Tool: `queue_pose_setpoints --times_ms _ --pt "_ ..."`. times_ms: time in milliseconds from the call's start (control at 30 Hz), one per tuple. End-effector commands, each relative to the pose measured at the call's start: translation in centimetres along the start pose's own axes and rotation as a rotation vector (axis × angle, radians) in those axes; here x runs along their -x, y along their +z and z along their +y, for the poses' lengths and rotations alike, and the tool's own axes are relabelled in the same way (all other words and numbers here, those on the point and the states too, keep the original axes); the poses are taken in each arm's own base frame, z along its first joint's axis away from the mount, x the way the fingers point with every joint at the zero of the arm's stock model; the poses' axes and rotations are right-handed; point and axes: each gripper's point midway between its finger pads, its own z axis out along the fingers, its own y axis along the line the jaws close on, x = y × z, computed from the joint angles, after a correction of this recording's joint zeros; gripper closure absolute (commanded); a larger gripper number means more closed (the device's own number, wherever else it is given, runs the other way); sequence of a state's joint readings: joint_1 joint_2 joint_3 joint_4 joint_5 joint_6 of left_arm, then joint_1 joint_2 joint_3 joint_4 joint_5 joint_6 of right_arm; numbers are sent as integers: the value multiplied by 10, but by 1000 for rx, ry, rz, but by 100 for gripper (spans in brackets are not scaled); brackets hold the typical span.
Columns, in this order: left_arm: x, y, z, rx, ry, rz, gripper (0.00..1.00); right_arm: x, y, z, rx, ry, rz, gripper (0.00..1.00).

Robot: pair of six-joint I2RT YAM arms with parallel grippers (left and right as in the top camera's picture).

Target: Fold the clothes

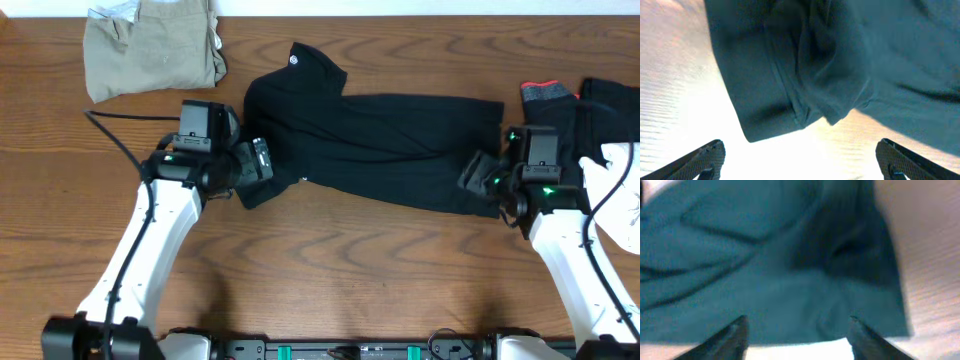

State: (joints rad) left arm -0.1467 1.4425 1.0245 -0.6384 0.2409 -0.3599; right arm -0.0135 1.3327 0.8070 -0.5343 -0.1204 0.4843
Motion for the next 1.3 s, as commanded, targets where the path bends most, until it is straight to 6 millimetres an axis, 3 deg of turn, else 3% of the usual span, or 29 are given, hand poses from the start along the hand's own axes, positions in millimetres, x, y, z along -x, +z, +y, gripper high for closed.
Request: queue_pose_setpoints --times_ms 0,67,200,300,533,767,933,1267 --pt "-26 28 8 9 -11 108 1 -23 12 4 51 19 107 50" --pt "-32 38 6 -19 -18 146 8 -31 21 -2 31 47 143 56" --pt "-39 60 1 -66 -29 210 36 -42 35 -8 2 83 194 71" --pt "-42 72 4 -56 -31 232 43 -43 45 -10 -4 84 207 74" --pt "-45 87 9 -46 -15 253 43 -43 64 -13 -11 93 216 79" --pt "-60 101 22 -2 -33 324 44 -46 80 -23 -50 98 225 81" --pt "-72 106 50 125 -66 369 45 -47 79 -40 -136 130 219 78" --pt "-69 87 110 242 -266 392 49 -38 75 -68 -206 224 192 70"
